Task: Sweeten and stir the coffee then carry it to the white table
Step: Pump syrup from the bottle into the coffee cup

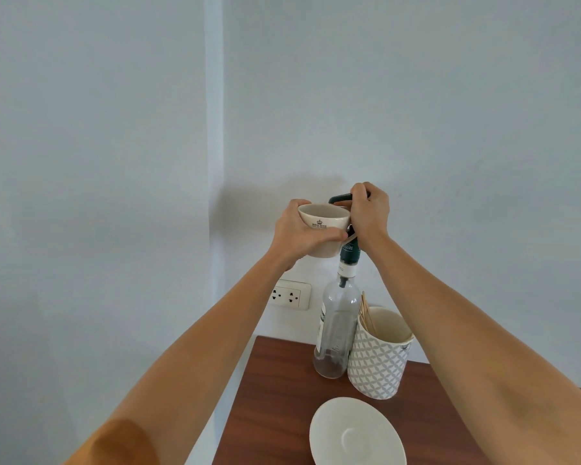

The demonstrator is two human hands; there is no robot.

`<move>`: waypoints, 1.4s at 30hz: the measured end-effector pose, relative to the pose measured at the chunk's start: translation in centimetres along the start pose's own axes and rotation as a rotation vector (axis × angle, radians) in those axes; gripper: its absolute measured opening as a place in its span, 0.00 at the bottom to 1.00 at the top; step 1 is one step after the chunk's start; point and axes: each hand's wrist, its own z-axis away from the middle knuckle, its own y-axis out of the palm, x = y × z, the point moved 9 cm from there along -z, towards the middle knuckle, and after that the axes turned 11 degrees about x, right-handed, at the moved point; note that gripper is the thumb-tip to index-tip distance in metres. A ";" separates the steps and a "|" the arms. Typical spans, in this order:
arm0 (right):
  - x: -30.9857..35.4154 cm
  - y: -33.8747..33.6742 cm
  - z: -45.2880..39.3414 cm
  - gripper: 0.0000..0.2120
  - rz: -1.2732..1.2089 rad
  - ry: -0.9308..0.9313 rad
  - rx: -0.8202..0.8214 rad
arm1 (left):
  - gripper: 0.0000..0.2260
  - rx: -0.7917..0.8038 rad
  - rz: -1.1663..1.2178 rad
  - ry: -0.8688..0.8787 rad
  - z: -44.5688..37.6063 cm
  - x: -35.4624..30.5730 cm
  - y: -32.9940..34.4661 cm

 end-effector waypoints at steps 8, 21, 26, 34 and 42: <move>0.4 -0.3 -0.1 0.08 -0.010 0.062 0.036 | 0.37 0.010 0.006 -0.013 0.1 -0.6 0.3; 0.6 0.1 -0.1 0.07 -0.049 0.045 0.052 | 0.34 0.008 -0.021 -0.002 -0.5 -0.9 0.1; 0.8 0.0 -0.3 0.10 -0.026 0.018 0.060 | 0.36 0.013 -0.009 0.002 -0.6 -1.0 0.1; 0.9 0.2 -0.4 0.11 0.023 -0.026 0.099 | 0.39 0.022 0.009 -0.006 -0.2 -0.6 0.4; 0.6 0.1 -0.4 0.08 0.003 0.025 0.098 | 0.36 0.039 0.029 -0.022 -0.1 -0.6 0.5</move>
